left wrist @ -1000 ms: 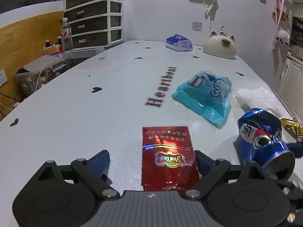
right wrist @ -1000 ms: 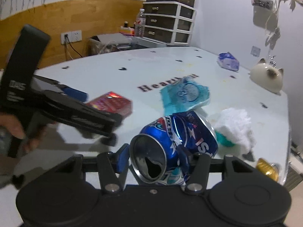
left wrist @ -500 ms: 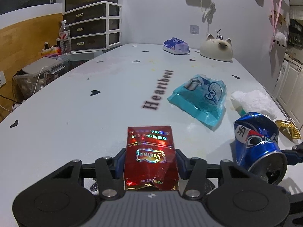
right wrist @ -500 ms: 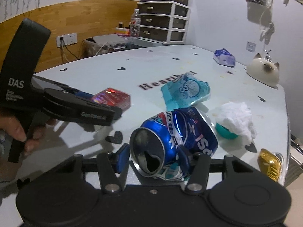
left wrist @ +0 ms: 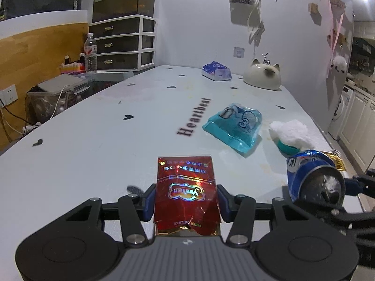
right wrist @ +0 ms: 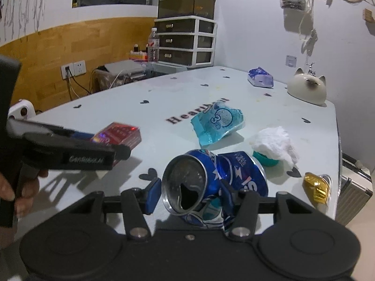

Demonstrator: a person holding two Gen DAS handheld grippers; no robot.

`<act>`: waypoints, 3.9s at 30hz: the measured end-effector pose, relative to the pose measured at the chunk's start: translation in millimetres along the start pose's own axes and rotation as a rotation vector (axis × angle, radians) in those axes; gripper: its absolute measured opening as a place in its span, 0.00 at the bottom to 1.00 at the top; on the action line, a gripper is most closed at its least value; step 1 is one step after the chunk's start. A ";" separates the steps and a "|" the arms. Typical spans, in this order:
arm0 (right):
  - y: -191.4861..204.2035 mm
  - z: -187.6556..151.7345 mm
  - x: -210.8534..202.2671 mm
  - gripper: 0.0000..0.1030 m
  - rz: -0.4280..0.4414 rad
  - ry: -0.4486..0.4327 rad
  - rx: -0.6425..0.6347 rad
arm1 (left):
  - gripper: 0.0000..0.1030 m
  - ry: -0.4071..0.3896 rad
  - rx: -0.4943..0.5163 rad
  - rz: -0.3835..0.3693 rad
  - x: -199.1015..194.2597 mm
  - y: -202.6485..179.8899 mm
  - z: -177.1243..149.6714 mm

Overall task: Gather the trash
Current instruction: 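Lift the red packet with the left tool while the right tool carries the can toward the bin, then open both tools over the bin, dropping the red packet and the can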

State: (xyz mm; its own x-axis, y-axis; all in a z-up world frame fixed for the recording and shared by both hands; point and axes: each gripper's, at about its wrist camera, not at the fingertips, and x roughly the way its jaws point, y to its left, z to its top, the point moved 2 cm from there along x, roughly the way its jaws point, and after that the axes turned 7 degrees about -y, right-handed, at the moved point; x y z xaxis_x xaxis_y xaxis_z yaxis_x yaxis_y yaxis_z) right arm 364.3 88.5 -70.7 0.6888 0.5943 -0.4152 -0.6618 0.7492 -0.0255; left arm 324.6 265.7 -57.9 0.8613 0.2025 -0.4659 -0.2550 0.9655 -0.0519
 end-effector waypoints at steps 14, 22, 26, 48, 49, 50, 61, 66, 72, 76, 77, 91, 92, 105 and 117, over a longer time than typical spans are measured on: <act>2.4 1.1 -69.7 0.52 -0.050 -0.082 0.025 | 0.51 -0.064 -0.019 -0.016 -63.9 -15.9 -2.4; -6.2 -5.6 -117.3 0.52 -0.102 -0.132 0.047 | 0.51 -0.115 0.013 -0.040 -105.0 -42.2 -7.0; -15.2 -11.6 -140.0 0.52 -0.134 -0.150 0.060 | 0.51 -0.141 0.024 -0.060 -126.6 -57.5 -12.1; -105.6 -88.7 -291.3 0.52 -0.354 -0.201 0.174 | 0.51 -0.186 0.131 -0.242 -200.2 -217.7 -51.7; -112.4 -94.0 -297.7 0.52 -0.365 -0.202 0.183 | 0.51 -0.182 0.138 -0.256 -200.4 -227.2 -54.4; -118.8 -99.4 -303.5 0.52 -0.377 -0.203 0.192 | 0.51 -0.177 0.147 -0.272 -200.3 -238.7 -58.3; -189.8 -165.3 -341.7 0.52 -0.500 -0.167 0.312 | 0.51 -0.086 0.212 -0.410 -172.6 -339.7 -100.6; -218.8 -199.8 -338.6 0.52 -0.538 -0.116 0.372 | 0.51 -0.002 0.239 -0.455 -143.4 -377.3 -128.8; -249.4 -245.9 -315.2 0.52 -0.551 -0.051 0.461 | 0.51 0.093 0.251 -0.469 -98.1 -403.5 -159.7; -266.3 -279.7 -295.6 0.52 -0.552 -0.023 0.556 | 0.51 0.153 0.251 -0.442 -60.9 -410.9 -177.6; -269.9 -287.2 -289.1 0.52 -0.552 -0.012 0.574 | 0.51 0.168 0.253 -0.434 -50.7 -413.3 -181.9; -319.6 -384.3 -169.3 0.52 -0.471 0.110 0.847 | 0.51 0.394 0.207 -0.366 95.7 -432.2 -258.3; -322.2 -391.9 -160.8 0.52 -0.466 0.120 0.868 | 0.51 0.416 0.201 -0.360 107.8 -433.2 -265.9; -349.9 -490.1 -64.3 0.52 -0.358 0.211 1.190 | 0.51 0.585 0.181 -0.257 206.4 -419.6 -344.1; -363.4 -527.2 -19.1 0.75 -0.380 0.371 1.351 | 0.51 0.685 0.184 -0.261 245.3 -414.9 -380.0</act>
State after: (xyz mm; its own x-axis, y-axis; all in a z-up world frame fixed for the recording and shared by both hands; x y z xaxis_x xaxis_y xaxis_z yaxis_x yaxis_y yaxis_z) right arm 435.6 -349.3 -532.9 0.5020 0.3499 -0.7909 0.4624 0.6642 0.5874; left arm 474.8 -147.5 -486.3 0.4025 -0.1252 -0.9068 0.0486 0.9921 -0.1155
